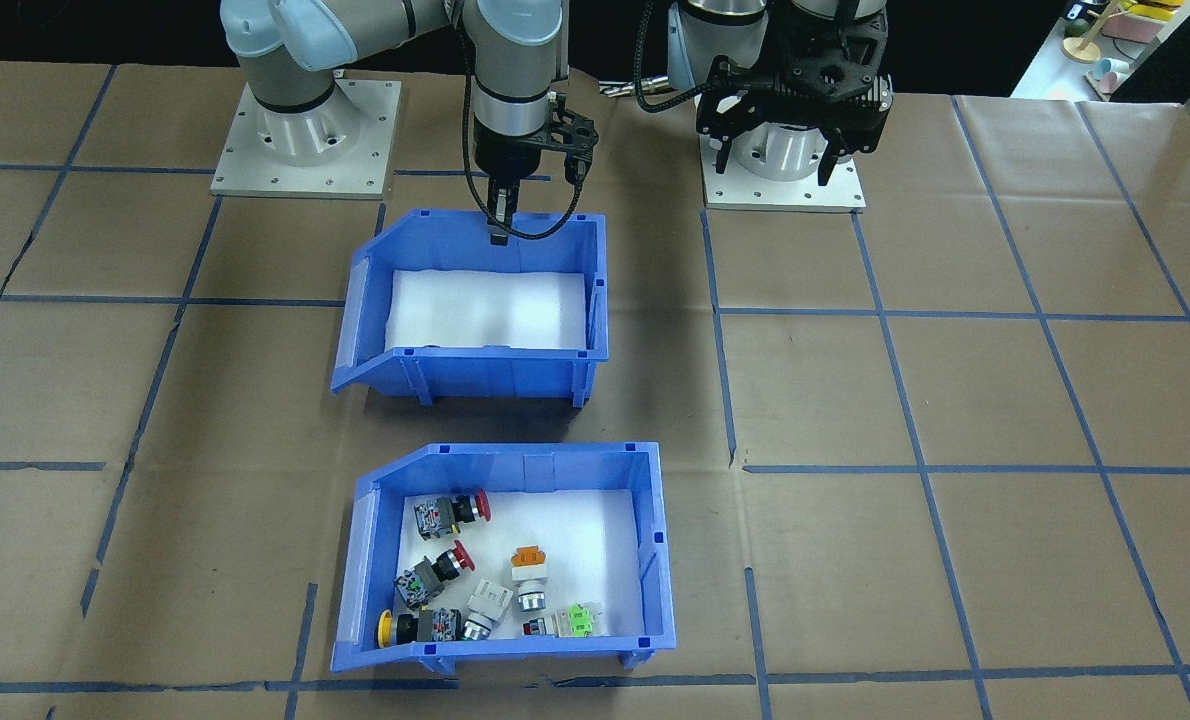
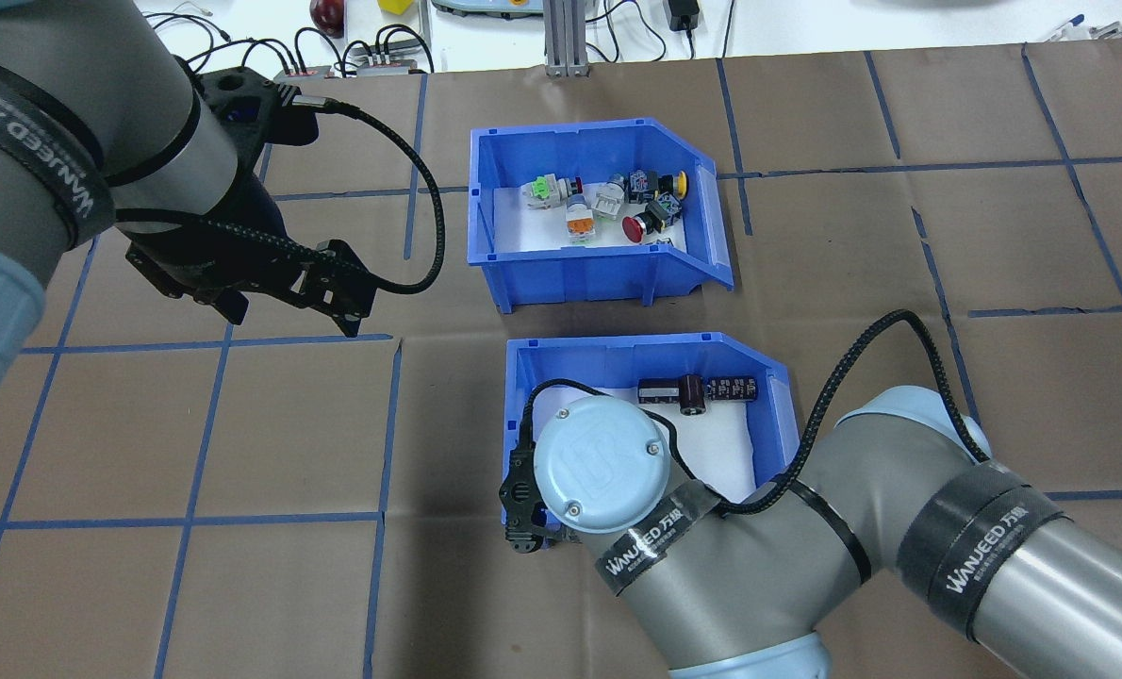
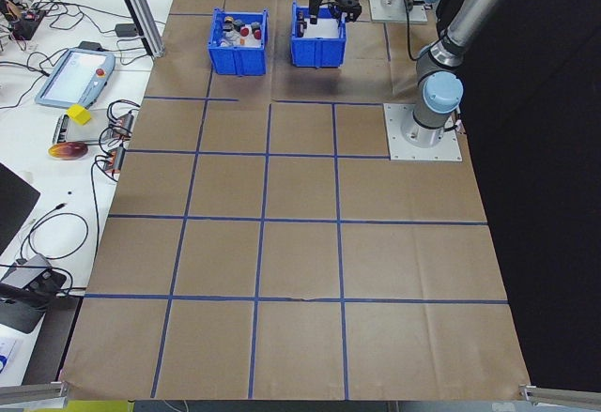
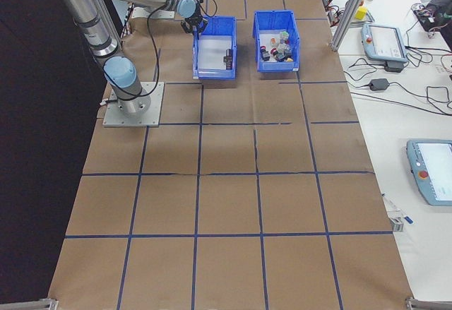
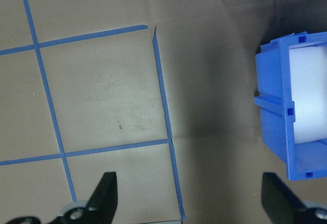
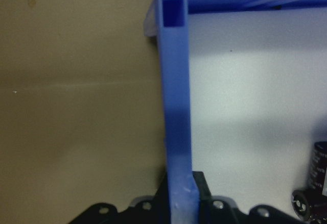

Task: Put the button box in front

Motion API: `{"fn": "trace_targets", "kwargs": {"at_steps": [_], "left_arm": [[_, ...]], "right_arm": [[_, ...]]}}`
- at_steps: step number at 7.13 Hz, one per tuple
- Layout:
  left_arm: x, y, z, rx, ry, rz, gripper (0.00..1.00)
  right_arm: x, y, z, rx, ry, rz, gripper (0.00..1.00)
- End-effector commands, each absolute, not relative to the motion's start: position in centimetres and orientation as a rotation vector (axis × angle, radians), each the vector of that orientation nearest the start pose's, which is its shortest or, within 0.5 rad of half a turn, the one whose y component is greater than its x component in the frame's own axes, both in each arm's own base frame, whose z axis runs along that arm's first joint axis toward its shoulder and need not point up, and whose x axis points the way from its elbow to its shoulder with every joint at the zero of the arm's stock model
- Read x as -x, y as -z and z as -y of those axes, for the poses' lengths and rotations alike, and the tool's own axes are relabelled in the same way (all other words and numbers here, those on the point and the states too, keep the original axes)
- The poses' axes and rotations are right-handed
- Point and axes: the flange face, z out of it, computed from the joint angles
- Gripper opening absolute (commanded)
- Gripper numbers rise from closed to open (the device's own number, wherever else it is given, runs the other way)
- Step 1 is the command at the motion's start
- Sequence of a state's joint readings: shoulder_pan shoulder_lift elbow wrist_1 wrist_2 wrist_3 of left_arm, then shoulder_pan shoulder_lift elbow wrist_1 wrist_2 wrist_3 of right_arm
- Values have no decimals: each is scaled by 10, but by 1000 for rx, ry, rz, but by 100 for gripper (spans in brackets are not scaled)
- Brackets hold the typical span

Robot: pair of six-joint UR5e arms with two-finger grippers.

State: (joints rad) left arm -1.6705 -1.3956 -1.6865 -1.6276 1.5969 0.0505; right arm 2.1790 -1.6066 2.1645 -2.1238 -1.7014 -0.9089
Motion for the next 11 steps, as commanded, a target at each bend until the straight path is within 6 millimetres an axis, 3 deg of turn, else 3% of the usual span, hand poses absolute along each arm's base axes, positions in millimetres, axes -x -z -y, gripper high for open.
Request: {"fn": "trace_targets", "kwargs": {"at_steps": [1,2,4,5,7,9,11], "left_arm": [[172,-504,402,-232,3,-3107,99],[172,-504,402,-232,3,-3107,99],[172,-504,402,-229,1,-3109,99],[172,-504,402,-229,1,-3109,99],[172,-501,405,-229,-8,-3107,99],[172,-501,405,-227,-8,-3107,99],[172,-501,405,-227,-11,-3107,99]], "right_arm": [[-335,-289,276,2239,-19,-2396,100],[-332,-314,281,2223,54,-2416,100],[-315,-372,278,2183,-1,-2446,100],[-298,-399,291,2132,-23,-2488,100],[-248,-435,341,1937,25,-2654,100],[-182,-480,395,1529,174,-2916,100],[-139,-497,425,1052,242,-3071,100]]}}
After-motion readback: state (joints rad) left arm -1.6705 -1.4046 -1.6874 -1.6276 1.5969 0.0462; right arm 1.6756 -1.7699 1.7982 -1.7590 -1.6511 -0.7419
